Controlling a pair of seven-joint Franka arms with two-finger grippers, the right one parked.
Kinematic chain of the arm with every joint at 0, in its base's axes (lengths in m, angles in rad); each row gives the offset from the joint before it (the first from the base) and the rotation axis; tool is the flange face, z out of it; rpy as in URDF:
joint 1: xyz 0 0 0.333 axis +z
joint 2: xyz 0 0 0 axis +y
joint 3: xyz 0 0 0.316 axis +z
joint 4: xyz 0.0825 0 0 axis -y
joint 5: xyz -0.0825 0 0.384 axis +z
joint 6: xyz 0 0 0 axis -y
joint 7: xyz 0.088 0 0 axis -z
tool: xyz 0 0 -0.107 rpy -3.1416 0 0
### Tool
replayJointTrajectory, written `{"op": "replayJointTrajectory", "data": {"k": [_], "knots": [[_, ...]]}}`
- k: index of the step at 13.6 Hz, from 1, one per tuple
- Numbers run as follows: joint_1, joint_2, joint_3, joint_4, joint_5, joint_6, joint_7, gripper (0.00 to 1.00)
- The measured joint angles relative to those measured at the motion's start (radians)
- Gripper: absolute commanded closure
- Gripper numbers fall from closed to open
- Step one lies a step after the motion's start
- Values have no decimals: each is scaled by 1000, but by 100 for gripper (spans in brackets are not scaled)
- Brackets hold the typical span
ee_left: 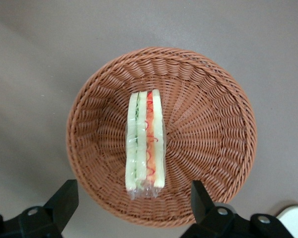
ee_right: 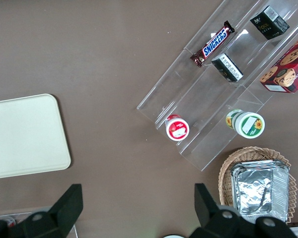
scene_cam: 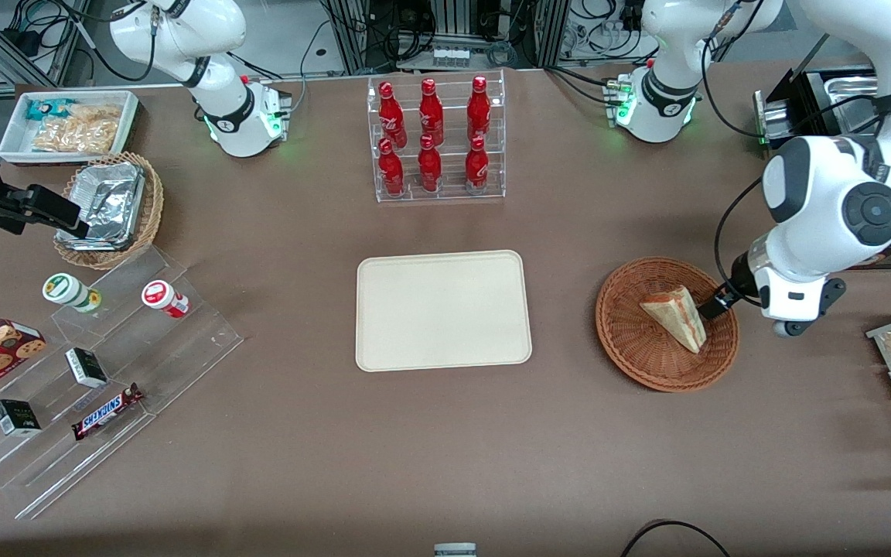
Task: Place sandwich from basket to tray
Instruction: 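Lower the left gripper and close it on the sandwich's crust edge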
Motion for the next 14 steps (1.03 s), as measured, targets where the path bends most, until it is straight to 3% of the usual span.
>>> {"op": "replayJointTrajectory", "data": {"k": [3,9,10,12,13,14], "knots": [[-25,15,-1,-96,-3,116,-63,0],[-37,71,2,-135,-5,177,-87,0],[-37,83,3,-135,-5,194,-87,4],[-37,107,5,-135,-5,225,-88,74],[-37,118,5,-135,-6,240,-89,86],[-36,126,5,-135,-6,248,-90,93]]}}
